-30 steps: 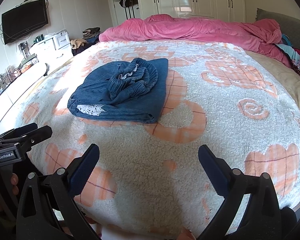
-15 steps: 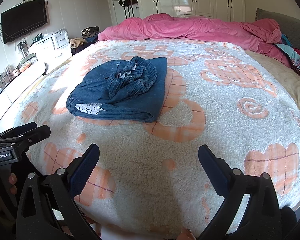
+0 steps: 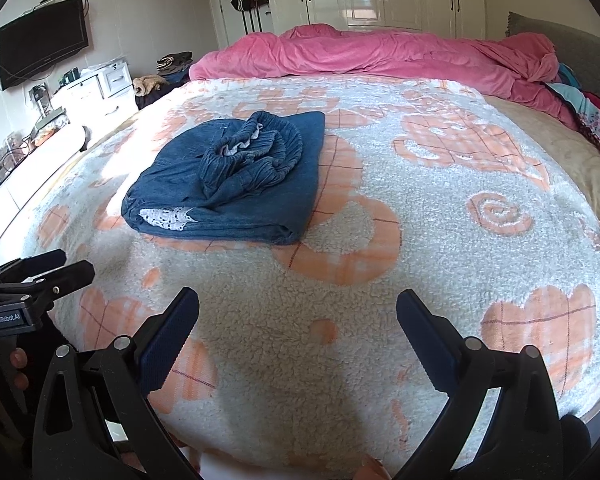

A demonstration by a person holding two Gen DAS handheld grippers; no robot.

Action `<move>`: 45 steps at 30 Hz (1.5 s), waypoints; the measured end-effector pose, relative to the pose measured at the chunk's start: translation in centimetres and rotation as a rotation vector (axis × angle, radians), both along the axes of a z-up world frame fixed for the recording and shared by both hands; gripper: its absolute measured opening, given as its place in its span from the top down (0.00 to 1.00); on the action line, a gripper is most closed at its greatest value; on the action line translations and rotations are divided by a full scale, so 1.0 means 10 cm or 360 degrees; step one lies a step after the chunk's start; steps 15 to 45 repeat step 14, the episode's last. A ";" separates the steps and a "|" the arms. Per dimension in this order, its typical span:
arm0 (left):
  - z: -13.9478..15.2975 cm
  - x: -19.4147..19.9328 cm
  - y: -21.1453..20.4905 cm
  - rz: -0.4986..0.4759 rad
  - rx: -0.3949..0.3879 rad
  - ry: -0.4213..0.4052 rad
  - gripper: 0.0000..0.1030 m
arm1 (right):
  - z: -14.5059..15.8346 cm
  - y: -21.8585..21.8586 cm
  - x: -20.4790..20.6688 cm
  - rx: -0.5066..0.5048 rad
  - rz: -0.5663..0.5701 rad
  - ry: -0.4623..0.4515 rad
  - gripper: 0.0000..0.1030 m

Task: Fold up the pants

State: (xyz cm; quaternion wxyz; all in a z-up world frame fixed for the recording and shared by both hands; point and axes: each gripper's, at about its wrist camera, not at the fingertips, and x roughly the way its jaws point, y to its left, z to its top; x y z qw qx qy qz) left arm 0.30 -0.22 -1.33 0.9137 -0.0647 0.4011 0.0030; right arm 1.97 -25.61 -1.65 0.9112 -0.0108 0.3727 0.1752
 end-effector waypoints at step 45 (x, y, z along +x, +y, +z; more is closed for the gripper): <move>-0.01 1.20 1.75 0.0493 0.0068 0.0166 0.09 | 0.13 -1.58 1.27 -0.0134 -0.0562 0.0086 0.04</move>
